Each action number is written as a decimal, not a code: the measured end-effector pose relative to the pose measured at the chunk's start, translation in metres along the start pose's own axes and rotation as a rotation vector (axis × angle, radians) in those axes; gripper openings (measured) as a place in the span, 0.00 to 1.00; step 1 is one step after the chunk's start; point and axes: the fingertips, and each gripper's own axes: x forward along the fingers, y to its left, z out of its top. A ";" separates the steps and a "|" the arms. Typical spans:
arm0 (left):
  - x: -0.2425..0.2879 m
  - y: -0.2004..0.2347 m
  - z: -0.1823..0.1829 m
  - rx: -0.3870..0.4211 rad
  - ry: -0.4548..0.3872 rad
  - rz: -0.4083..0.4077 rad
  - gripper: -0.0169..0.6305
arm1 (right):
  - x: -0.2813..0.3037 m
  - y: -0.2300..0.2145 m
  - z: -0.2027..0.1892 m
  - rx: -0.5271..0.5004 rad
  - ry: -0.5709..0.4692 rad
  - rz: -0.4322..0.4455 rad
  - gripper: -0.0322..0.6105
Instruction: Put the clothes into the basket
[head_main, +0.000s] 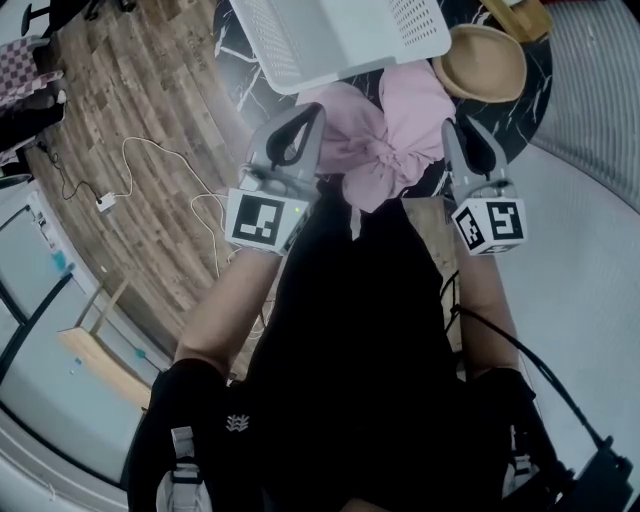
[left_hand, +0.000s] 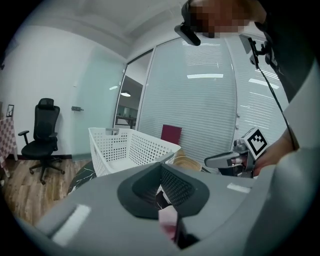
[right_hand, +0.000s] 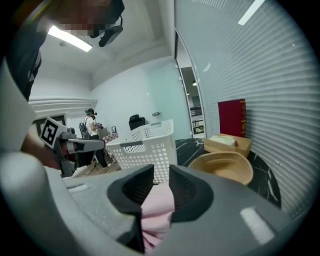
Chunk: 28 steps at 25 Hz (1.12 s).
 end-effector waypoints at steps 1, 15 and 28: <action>0.002 -0.004 -0.001 0.008 -0.005 -0.016 0.04 | 0.001 0.000 -0.004 0.005 0.006 0.001 0.19; 0.015 -0.009 -0.030 0.001 0.047 -0.036 0.04 | 0.037 -0.012 -0.065 0.063 0.116 0.027 0.76; 0.009 0.005 -0.037 -0.012 0.067 0.002 0.04 | 0.061 -0.013 -0.109 0.203 0.235 0.069 0.76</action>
